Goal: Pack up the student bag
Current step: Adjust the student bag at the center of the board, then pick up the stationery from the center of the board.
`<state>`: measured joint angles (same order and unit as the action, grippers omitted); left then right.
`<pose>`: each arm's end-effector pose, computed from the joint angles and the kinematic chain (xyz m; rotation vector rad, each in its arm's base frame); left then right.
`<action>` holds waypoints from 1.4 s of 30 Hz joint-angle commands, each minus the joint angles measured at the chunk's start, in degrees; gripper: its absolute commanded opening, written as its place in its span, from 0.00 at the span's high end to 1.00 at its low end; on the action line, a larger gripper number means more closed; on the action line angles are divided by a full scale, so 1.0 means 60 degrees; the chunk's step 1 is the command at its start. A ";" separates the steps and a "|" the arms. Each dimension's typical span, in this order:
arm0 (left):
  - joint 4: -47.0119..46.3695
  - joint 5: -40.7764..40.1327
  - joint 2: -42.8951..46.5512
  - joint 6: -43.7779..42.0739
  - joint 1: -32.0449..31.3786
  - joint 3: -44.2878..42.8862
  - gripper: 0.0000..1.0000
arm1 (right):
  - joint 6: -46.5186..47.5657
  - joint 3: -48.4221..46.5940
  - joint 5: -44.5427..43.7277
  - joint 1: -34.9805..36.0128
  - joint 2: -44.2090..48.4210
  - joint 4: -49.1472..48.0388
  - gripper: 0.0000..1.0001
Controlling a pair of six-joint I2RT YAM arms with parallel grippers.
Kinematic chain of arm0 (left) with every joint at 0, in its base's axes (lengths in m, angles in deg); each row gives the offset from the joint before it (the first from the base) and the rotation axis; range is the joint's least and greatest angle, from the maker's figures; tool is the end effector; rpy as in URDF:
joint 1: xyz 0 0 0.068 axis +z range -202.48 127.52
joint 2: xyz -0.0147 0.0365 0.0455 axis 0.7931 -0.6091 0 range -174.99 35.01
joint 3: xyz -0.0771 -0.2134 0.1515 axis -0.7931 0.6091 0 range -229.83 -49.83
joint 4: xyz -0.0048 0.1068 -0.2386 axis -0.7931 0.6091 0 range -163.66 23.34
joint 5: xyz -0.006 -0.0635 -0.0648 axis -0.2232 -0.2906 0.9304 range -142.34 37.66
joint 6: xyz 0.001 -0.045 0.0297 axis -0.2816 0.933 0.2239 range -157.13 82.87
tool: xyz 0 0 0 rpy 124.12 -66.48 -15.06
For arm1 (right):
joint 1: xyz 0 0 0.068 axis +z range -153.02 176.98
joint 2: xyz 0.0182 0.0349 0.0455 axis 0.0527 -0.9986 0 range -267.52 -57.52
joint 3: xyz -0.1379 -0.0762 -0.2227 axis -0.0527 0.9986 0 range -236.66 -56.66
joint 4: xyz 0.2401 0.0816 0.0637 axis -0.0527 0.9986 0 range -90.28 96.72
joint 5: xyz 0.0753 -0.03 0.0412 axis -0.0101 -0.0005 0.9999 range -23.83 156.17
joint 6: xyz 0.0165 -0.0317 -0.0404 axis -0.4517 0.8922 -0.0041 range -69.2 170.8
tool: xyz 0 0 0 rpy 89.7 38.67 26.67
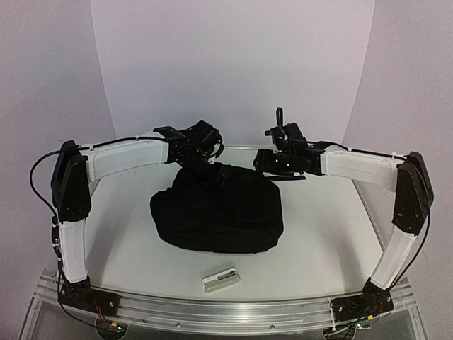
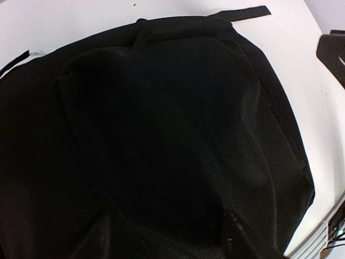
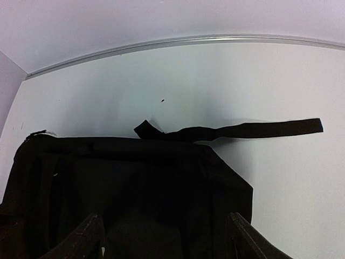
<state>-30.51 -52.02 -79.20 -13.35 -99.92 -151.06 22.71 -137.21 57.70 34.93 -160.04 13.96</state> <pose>0.2985 -0.3254 0.2667 0.5403 2.5685 -0.4712 0.3304 0.2510 0.2706 -0.1086 2.2343 0.4791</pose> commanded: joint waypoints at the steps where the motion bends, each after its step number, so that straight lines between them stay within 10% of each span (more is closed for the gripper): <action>1: -0.0288 0.0111 0.0634 0.0075 0.0251 0.0423 0.40 | -0.0193 0.0016 -0.0242 0.0331 0.0575 0.0034 0.27; 11: -0.1249 0.1357 0.1314 0.0553 0.0879 0.1966 0.75 | -0.0631 -0.0464 0.0421 0.1283 0.0226 0.0044 0.29; 29: -0.2220 0.2073 0.1656 0.0717 0.1065 0.2782 0.84 | -0.0440 -0.2057 -0.0772 0.2548 -0.1521 0.1172 0.32; 42: -0.2446 0.2163 0.1673 0.0744 0.1081 0.2901 0.84 | -0.1430 -0.2810 -0.2949 0.2604 -0.1619 0.2567 0.90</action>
<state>-44.57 -38.55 -71.86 -8.60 -94.26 -134.42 18.02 -152.08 47.91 50.20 -173.07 27.38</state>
